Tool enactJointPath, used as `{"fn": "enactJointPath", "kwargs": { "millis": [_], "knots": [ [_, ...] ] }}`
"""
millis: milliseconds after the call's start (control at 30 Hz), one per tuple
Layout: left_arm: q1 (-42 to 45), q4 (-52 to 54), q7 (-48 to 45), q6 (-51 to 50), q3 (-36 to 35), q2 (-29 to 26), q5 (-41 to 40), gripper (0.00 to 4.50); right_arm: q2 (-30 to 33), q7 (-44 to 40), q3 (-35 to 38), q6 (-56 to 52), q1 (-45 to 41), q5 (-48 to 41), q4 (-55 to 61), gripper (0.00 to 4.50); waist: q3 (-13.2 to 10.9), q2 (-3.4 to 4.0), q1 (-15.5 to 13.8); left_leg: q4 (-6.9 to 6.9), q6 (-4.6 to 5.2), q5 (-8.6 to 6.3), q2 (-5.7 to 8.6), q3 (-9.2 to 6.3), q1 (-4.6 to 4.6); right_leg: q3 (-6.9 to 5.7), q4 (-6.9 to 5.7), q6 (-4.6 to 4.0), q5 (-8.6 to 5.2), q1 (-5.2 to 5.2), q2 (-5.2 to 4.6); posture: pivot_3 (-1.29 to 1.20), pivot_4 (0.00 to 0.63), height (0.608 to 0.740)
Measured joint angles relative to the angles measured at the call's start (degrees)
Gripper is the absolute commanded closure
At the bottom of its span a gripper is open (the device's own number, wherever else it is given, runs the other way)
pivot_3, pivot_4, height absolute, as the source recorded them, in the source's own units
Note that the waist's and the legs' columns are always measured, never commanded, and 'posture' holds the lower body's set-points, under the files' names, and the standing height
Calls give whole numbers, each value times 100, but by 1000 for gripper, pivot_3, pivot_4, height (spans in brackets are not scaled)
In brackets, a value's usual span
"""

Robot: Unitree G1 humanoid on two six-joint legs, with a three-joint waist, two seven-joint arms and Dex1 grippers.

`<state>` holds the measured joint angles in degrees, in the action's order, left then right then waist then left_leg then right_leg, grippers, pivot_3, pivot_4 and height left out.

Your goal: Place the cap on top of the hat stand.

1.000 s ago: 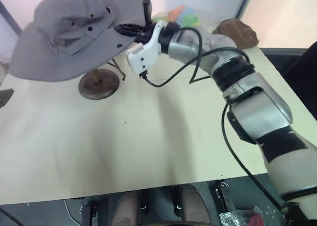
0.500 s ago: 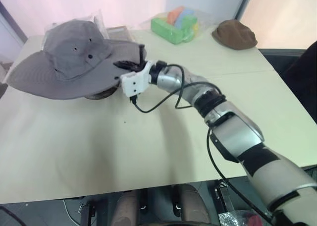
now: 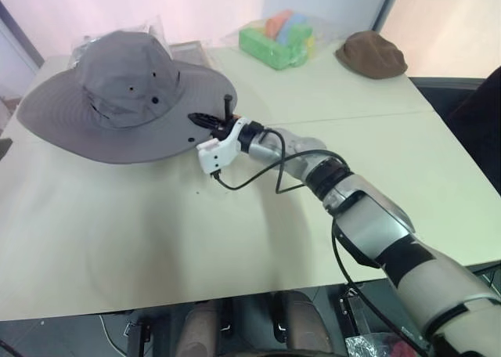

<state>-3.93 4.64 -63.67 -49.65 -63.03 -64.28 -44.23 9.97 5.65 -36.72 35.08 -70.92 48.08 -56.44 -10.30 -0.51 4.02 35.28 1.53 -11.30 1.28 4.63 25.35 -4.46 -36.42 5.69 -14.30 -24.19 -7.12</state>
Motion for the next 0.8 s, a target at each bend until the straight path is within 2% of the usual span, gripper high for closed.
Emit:
{"fn": "enactJointPath", "kwargs": {
  "millis": [167,367,467,567,633,700,767,800],
  "knots": [
    [-69,-3,-60,149,207,2,99,0,233,-107,-59,104,47,77,332,554,0,-1,0,0,3,2,-1,1,1,0,0,0,0,-2,1,0,150,734],
    [-94,-25,-114,317,450,8,261,0,1139,-574,0,272,771,45,1715,554,6,-12,-28,3,10,6,-1,0,1,-2,2,0,0,6,0,0,150,734],
    [-161,-61,-176,414,541,7,355,0,1949,-1126,241,399,1453,-275,2639,554,6,-13,-59,6,12,7,-1,0,1,-4,5,1,0,10,-1,0,150,734],
    [-278,-258,-273,517,549,7,504,0,2970,-1864,712,582,2271,-1011,3489,554,2,-16,-81,11,15,8,-5,1,0,-7,7,1,1,14,-1,0,150,734],
    [-332,-407,-343,620,523,2,594,0,3549,-2648,1002,492,2595,-1922,3850,554,1,-18,-91,15,17,7,-10,1,-2,-10,8,1,0,21,-1,0,150,734],
    [-418,-497,-421,673,495,2,674,0,3915,-3684,1340,-41,2839,-3144,4115,554,-1,-21,-71,20,23,3,-23,0,-22,-16,18,1,1,49,3,0,150,734],
    [-513,-532,-525,705,440,2,714,0,4064,-4858,1648,-1171,2907,-4572,4436,554,-3,-22,-46,20,45,-13,-33,-1,-48,-19,26,0,0,77,0,0,150,734],
    [-582,-530,-595,743,367,3,730,0,4070,-5492,1869,-2110,2800,-5439,4567,554,-6,-23,-26,22,69,-31,-40,-3,-52,-19,29,-6,4,81,-1,0,150,734]
  ]
}}
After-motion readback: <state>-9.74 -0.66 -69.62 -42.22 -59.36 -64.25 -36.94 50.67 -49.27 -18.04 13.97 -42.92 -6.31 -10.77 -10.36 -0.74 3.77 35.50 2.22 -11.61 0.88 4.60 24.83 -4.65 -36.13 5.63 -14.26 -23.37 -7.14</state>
